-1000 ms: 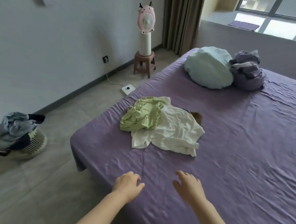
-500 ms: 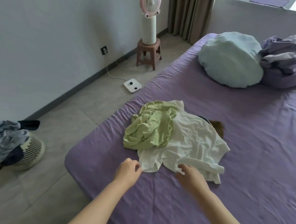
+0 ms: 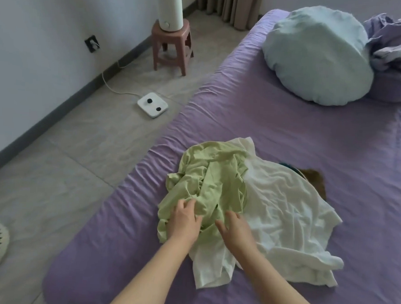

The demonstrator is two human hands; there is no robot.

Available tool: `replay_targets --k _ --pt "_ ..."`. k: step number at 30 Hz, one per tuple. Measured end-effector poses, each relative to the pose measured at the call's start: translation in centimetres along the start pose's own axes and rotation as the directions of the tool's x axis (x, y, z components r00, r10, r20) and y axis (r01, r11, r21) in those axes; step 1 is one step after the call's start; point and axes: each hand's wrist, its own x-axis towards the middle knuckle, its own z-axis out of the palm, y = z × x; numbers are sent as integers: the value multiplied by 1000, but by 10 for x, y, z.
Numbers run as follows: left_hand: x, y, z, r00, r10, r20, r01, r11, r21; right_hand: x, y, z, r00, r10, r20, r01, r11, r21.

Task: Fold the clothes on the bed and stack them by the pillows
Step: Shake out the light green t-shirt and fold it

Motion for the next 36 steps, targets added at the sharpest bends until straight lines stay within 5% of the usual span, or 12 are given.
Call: replay_targets --k 7,12,16,22,27,30,32,36 --pt "22 0 17 998 -50 -29 52 997 53 29 -10 19 986 166 -13 -162 977 142" --pt "8 4 -8 975 -14 -222 -19 989 -147 12 7 -10 944 299 -139 -166 795 583" --pt "-17 32 -49 941 -47 -335 -60 952 -301 -18 27 -62 870 417 -265 -42 597 801" --pt "-79 108 -90 871 56 -487 -254 901 -350 -86 65 -156 781 315 -539 284 590 756" --pt "-152 167 -108 801 7 -598 -325 845 -425 -157 113 -220 695 281 -662 404 608 683" --pt "-197 199 -112 803 -128 -581 -320 731 -603 -199 143 -246 662 318 -678 419 594 687" --pt "-227 218 -113 839 -245 -486 -282 569 -773 -225 163 -260 651 379 -658 411 552 725" --pt "-279 252 -109 952 -226 -207 -162 202 -966 -276 199 -290 683 480 -551 483 268 833"
